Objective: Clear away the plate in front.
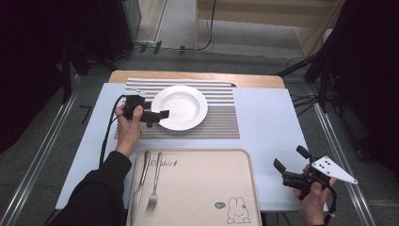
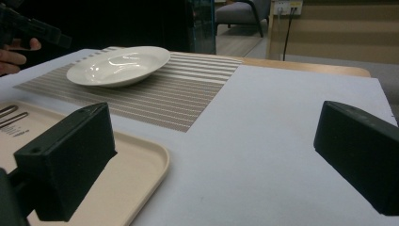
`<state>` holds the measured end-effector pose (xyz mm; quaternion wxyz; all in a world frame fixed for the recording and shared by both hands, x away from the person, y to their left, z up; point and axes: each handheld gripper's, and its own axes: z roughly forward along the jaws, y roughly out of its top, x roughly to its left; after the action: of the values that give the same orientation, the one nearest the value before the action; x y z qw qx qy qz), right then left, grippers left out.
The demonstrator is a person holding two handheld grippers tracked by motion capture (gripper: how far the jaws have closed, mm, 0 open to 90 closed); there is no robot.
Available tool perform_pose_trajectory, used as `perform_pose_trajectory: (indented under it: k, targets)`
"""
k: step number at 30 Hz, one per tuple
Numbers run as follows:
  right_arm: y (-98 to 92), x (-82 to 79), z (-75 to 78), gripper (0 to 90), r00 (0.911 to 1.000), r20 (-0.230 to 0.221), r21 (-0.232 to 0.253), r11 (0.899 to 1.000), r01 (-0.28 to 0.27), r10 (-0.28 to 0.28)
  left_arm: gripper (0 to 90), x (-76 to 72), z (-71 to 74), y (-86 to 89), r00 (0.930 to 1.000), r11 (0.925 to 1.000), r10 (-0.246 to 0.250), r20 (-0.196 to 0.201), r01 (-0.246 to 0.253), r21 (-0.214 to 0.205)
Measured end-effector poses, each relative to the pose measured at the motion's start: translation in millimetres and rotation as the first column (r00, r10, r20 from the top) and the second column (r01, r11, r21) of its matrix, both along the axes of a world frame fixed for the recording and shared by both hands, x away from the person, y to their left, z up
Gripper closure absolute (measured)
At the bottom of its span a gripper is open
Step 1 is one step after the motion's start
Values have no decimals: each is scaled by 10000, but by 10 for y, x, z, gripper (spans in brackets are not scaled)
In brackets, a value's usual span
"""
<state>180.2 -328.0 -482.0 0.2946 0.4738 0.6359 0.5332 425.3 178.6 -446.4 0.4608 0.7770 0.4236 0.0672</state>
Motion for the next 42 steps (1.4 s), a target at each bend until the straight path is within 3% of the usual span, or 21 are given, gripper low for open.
perform_pose_trajectory:
  k: [13,15,23,34,37,41,42]
  targets:
    - [-2,8,-11,0,10000,-40,33,10000,8,-8,0,269,-133,36,9978,9989,455,-489,-451,85]
    - [-4,7,-12,0,10000,-50,43,10000,5,-5,0,292,-154,39,9967,9985,544,-610,-550,-79]
    - [-13,9,-16,0,10000,-48,69,10000,25,-25,0,404,-243,58,9926,9967,815,-895,-808,114]
    - [-9,14,-22,0,10000,-90,108,9999,18,-17,0,498,-364,39,9860,9954,944,-1376,-957,-25]
    - [-9,13,-22,0,10000,-94,106,9999,14,-13,69,513,-394,34,9832,9937,1116,-1446,-1110,121]
    - [-10,15,-22,0,10000,-94,127,9999,-5,6,86,526,-420,29,9808,9936,1123,-1597,-1129,50]
    - [-10,15,-22,0,10000,-96,126,9999,-7,8,139,529,-426,20,9781,9916,1289,-1633,-1281,151]
